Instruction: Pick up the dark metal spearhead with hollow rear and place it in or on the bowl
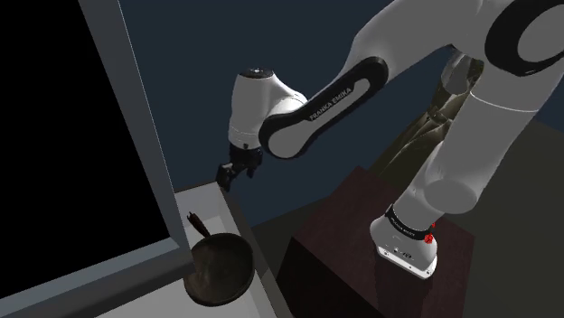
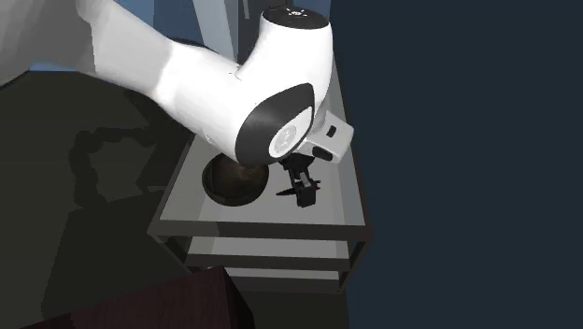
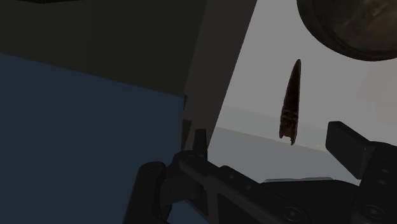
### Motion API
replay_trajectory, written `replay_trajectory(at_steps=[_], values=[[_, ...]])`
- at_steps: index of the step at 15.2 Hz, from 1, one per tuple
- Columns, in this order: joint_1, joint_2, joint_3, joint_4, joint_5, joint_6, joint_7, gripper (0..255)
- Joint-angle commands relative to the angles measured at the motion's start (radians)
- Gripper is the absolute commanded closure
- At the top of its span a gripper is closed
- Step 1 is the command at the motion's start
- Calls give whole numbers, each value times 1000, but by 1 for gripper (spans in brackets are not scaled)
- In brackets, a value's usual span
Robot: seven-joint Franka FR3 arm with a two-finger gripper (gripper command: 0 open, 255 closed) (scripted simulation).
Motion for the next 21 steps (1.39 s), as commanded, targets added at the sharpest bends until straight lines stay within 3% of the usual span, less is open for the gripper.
replay_trajectory(at_steps=[1, 6, 12, 21], values=[[28, 84, -8, 41, -65, 35, 74, 0], [127, 289, -73, 186, -191, 79, 209, 0], [245, 522, -148, 402, -262, 93, 303, 0], [286, 627, -186, 459, -292, 144, 325, 0]])
